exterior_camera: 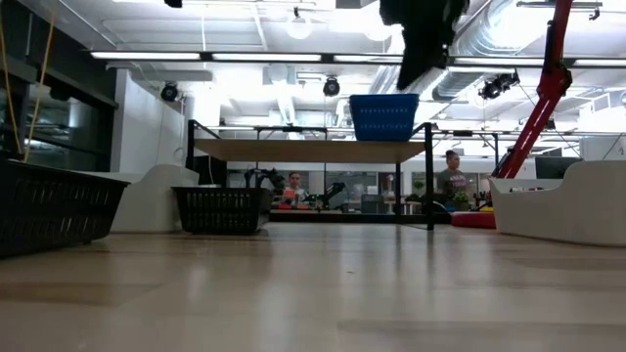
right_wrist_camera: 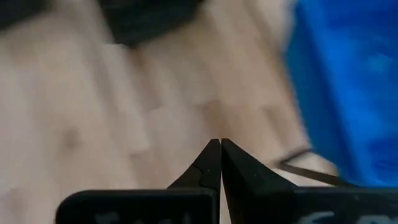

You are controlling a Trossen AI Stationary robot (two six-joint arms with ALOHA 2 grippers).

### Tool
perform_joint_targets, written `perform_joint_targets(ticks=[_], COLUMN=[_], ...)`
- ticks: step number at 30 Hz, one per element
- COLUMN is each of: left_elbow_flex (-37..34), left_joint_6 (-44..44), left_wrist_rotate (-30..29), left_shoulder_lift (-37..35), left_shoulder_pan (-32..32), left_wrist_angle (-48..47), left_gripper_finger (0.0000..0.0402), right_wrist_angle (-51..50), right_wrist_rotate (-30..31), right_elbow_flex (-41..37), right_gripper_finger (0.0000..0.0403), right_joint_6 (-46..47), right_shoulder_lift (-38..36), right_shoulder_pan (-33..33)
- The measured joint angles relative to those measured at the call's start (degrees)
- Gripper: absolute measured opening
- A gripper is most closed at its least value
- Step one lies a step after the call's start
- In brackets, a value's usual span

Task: Stack baskets on shelf by color
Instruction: Put the top center black bin on the shelf

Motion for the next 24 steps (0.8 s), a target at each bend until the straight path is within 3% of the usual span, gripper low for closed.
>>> perform_joint_targets(ticks=[3,9,24], left_elbow_flex=[0.0,0.0,0.0], left_joint_6=[0.0,0.0,0.02], left_wrist_rotate=[-0.32,-0.32,-0.32], left_shoulder_lift=[-0.02,-0.02,-0.02], left_shoulder_pan=[0.0,0.0,0.02], left_wrist_angle=[0.0,0.0,0.02], left_gripper_finger=[0.0,0.0,0.0], right_wrist_angle=[1.3,3.67,3.47], right_wrist_rotate=[4.76,7.8,6.8], right_elbow_flex=[-1.73,-2.02,-2.02], right_gripper_finger=[0.0,0.0,0.0], right_joint_6=[1.51,2.35,-0.32], right_shoulder_lift=[0.0,-0.13,-0.21], right_shoulder_pan=[-1.4,-4.68,-9.33])
